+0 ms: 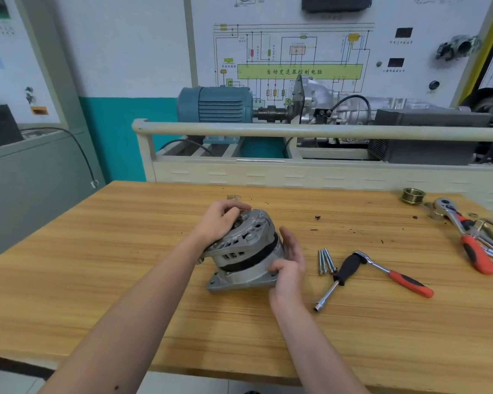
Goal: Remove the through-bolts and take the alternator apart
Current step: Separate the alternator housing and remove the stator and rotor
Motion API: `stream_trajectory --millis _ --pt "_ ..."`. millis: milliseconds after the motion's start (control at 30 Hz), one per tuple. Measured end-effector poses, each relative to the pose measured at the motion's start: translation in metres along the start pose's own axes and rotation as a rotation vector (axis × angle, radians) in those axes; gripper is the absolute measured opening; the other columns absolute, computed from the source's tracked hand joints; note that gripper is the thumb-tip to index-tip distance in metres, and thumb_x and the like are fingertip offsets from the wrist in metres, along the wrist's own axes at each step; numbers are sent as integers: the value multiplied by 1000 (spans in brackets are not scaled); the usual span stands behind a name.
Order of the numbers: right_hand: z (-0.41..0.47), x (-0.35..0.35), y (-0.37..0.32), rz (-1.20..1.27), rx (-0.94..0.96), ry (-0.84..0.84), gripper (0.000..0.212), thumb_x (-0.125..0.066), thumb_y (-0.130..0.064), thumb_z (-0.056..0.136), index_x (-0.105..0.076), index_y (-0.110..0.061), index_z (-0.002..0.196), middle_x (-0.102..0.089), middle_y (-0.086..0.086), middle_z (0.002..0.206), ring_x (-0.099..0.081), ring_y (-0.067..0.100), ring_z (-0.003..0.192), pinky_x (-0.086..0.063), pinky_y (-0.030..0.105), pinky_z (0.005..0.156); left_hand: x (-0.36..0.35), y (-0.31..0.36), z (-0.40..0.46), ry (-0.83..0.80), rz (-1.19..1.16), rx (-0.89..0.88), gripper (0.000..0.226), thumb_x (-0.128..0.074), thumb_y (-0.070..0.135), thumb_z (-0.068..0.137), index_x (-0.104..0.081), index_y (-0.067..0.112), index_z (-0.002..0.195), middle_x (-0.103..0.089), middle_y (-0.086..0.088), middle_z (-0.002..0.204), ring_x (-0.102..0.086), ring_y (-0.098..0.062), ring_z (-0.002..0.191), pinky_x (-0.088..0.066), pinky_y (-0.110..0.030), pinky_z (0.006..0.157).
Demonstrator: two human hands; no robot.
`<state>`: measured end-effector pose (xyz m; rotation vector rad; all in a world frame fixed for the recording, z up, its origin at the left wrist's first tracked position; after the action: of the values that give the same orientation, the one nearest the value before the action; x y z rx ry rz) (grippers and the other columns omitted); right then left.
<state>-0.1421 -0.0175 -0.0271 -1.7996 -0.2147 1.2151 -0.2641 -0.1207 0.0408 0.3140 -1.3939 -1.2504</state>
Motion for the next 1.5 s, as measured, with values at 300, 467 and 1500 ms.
stream_trajectory --millis 300,467,1500 --pt "-3 -22 -11 14 -19 -25 82 -36 27 55 -70 -25 109 -68 -6 108 -62 16 103 -56 35 76 14 -10 0 94 -135 49 34 -38 6 96 -70 16 99 -68 0 107 -60 -8 100 -47 -20 85" --pt "0 -42 -18 -49 -21 -69 78 -35 31 59 -71 -22 104 -67 -3 109 -62 16 104 -56 28 69 23 -24 -2 174 -285 122 37 -34 5 97 -71 11 101 -70 -1 102 -64 -12 93 -54 -23 76" --pt "-9 -49 -67 -822 215 -452 40 -54 8 73 -69 -23 93 -64 -7 100 -61 -1 78 -47 10 55 3 2 -62 186 -618 120 47 -53 52 83 -64 20 115 -66 4 118 -59 -10 111 -47 -30 94"
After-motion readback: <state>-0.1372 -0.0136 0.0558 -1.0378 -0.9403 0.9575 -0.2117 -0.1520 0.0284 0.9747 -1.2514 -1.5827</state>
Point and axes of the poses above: each hand's wrist, its own z-axis towards the middle knuckle, its own x-axis out of the back of the hand, y = z × x, the point moved 3 cm from there along z, towards the middle knuckle
